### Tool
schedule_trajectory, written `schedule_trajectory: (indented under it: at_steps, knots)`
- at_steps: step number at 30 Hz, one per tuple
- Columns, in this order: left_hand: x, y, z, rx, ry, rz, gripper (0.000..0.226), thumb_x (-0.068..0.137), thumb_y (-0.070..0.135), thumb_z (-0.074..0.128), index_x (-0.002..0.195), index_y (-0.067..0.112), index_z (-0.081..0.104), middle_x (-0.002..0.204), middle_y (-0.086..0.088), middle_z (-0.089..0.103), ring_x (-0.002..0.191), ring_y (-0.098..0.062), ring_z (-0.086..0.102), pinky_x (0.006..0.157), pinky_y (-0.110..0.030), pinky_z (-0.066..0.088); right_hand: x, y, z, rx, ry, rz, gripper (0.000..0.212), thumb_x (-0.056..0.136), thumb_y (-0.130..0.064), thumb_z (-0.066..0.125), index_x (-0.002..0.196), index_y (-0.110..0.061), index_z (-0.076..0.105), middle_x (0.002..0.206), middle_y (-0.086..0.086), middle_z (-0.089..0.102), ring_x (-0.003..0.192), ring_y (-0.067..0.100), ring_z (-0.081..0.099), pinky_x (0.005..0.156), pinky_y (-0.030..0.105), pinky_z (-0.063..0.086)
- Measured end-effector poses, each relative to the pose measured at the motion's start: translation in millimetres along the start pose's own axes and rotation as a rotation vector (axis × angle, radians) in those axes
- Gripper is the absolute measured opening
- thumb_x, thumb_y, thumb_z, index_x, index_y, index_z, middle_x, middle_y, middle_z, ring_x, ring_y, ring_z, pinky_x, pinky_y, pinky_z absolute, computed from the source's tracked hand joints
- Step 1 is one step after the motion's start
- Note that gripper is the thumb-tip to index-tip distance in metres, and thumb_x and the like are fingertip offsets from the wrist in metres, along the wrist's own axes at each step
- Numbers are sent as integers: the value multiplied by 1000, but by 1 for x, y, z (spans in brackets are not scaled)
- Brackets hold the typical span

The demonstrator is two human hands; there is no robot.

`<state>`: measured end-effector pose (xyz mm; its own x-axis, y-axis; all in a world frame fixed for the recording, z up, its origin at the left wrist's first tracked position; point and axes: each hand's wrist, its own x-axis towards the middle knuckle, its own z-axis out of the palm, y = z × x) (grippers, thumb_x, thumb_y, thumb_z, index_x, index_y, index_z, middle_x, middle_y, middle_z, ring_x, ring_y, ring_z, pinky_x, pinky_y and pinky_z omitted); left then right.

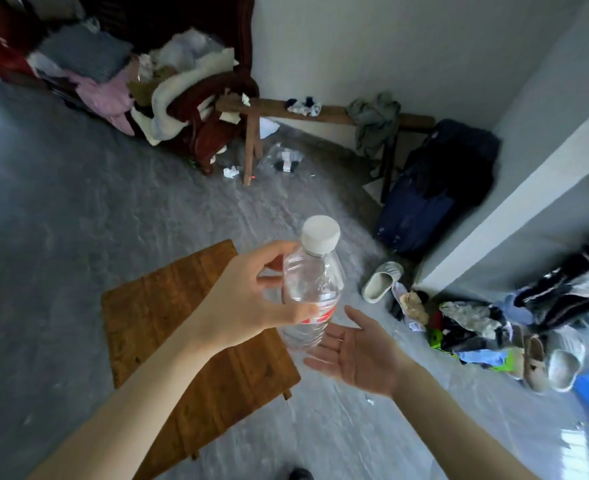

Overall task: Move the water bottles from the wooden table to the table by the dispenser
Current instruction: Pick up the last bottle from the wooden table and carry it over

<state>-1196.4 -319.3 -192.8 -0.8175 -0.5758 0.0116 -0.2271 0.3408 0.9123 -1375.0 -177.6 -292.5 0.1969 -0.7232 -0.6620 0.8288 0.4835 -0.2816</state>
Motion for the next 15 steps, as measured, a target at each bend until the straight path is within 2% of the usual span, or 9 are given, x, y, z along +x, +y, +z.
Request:
schedule_trajectory:
  at_steps: [3, 6, 9, 13, 15]
  knots:
    - [20, 46, 7, -29, -41, 51, 67, 71, 38, 90, 130, 28, 60, 126, 11, 70, 124, -18, 64, 104, -44, 55, -47, -25, 8, -8, 26, -91, 69, 98, -49, 38, 135, 7, 55, 137, 27, 57, 117, 39, 63, 101, 48, 49]
    - [38, 92, 16, -58, -86, 121, 70, 68, 46, 87, 130, 27, 60, 124, 8, 72, 121, -21, 66, 104, -45, 55, -92, -45, 14, 21, 47, -194, 69, 94, -47, 43, 134, 8, 54, 134, 28, 59, 113, 39, 66, 96, 48, 53]
    - [57, 132, 26, -96, -153, 205, 70, 66, 42, 88, 129, 28, 62, 122, 5, 73, 117, -22, 68, 102, -47, 56, -131, -54, 17, 68, 64, -267, 68, 97, -47, 41, 134, 8, 54, 129, 29, 62, 110, 39, 67, 92, 48, 56]
    - [82, 181, 38, -126, -303, 323, 59, 65, 42, 88, 119, 47, 66, 117, 10, 75, 111, -15, 71, 92, -30, 59, -178, -54, 23, 147, 96, -400, 66, 99, -46, 39, 135, 8, 53, 130, 28, 61, 110, 38, 66, 92, 47, 56]
    - [93, 202, 46, -156, -380, 389, 59, 64, 42, 89, 118, 47, 66, 117, 9, 75, 111, -15, 72, 91, -30, 59, -201, -50, 27, 194, 119, -495, 65, 96, -42, 45, 138, 7, 51, 127, 26, 61, 108, 38, 67, 91, 48, 56]
